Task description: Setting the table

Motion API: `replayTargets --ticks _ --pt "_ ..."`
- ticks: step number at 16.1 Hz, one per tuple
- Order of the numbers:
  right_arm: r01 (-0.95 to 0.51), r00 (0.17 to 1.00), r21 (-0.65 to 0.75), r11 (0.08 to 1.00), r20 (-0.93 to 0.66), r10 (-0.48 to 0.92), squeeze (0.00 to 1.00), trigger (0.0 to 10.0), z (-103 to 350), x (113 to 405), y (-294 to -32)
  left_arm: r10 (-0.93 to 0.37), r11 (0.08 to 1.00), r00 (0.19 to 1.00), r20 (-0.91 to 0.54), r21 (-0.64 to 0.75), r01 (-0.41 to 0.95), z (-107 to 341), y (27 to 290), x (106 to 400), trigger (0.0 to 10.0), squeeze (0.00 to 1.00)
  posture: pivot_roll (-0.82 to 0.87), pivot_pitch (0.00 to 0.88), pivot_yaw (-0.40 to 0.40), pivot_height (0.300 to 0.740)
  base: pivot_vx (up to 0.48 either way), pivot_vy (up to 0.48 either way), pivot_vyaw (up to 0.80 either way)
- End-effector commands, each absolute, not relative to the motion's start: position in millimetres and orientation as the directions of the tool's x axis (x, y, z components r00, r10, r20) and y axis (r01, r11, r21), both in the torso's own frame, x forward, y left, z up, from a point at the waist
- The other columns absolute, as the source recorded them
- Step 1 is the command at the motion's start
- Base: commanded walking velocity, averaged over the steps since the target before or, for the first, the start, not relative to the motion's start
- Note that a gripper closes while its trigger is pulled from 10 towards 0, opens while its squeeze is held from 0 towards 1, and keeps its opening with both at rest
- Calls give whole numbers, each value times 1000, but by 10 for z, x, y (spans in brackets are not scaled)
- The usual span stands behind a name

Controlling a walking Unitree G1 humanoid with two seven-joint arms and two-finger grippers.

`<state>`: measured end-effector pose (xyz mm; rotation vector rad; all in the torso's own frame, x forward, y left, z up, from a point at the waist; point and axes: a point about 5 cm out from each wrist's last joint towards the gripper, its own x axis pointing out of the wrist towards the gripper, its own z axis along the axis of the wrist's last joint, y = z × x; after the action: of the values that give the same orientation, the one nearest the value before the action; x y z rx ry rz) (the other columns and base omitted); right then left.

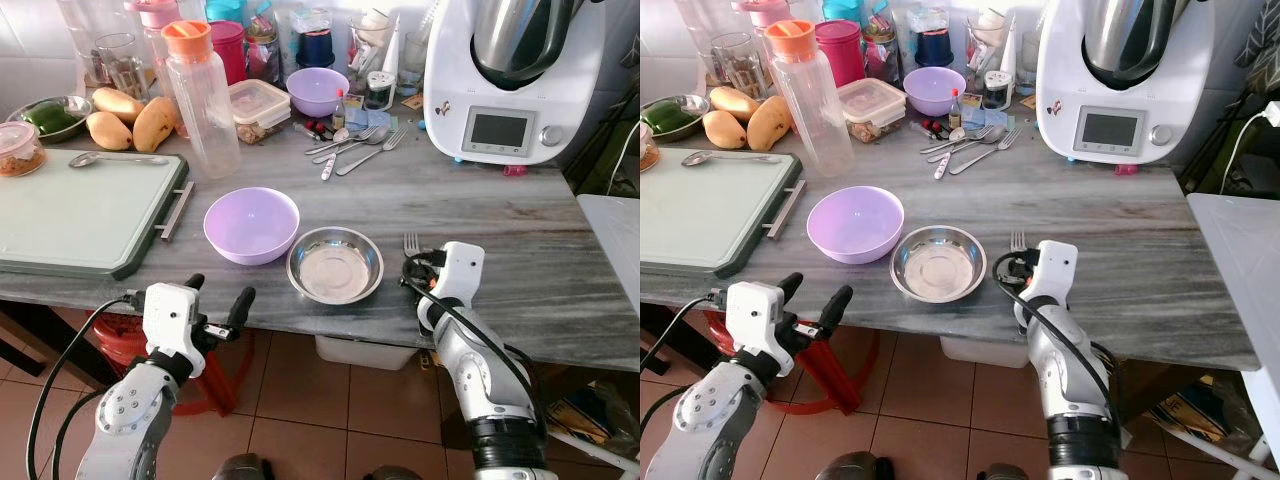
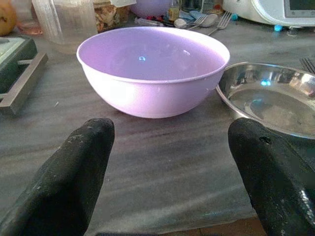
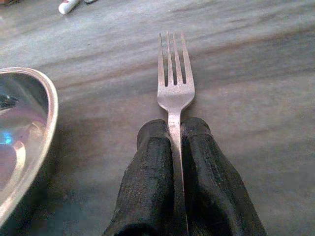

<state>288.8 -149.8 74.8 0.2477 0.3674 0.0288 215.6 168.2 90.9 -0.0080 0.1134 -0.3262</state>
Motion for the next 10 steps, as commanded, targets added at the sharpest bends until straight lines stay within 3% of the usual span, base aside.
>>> replayTargets --ticks 1,10 --pt "4 924 240 971 -373 89 0 10000 709 2909 -1457 -321 947 938 -128 -20 322 887 1677 2162 10000 0 2 0 20 740 0 0 0" --pt "-13 926 246 969 -362 104 0 10000 742 2955 -1393 -319 947 939 -131 -20 319 881 1663 2165 10000 0 1 0 17 740 0 0 0"
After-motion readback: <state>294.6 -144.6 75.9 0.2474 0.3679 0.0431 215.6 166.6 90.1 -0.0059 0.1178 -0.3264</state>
